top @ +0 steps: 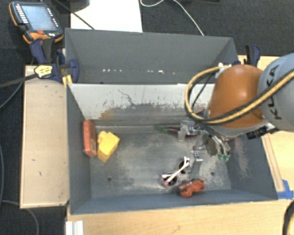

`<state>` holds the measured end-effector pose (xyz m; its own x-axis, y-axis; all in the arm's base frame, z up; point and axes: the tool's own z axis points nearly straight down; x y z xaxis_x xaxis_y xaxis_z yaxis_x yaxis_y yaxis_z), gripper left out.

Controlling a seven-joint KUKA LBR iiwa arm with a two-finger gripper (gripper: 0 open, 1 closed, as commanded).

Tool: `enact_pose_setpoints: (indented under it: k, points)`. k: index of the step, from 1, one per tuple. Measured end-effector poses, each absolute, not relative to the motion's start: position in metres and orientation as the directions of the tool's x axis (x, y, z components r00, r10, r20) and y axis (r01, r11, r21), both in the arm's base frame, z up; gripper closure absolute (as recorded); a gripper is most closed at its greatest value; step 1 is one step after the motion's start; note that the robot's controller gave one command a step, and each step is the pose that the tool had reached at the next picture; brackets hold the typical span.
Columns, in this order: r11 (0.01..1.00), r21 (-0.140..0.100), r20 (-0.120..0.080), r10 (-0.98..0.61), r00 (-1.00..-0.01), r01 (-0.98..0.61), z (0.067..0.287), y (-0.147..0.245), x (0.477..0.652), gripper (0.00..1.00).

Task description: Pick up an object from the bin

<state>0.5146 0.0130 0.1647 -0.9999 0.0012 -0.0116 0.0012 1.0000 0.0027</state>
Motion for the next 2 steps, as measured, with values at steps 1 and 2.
enact_pose_setpoints:
  k: [1,2]
  points:
    - [0.962,0.005,-0.006,0.273,-0.962,0.273,0.088,-0.001,0.5,0.0]
    - [0.999,0.003,-0.012,0.045,-0.999,0.045,0.095,-0.037,0.582,0.0]
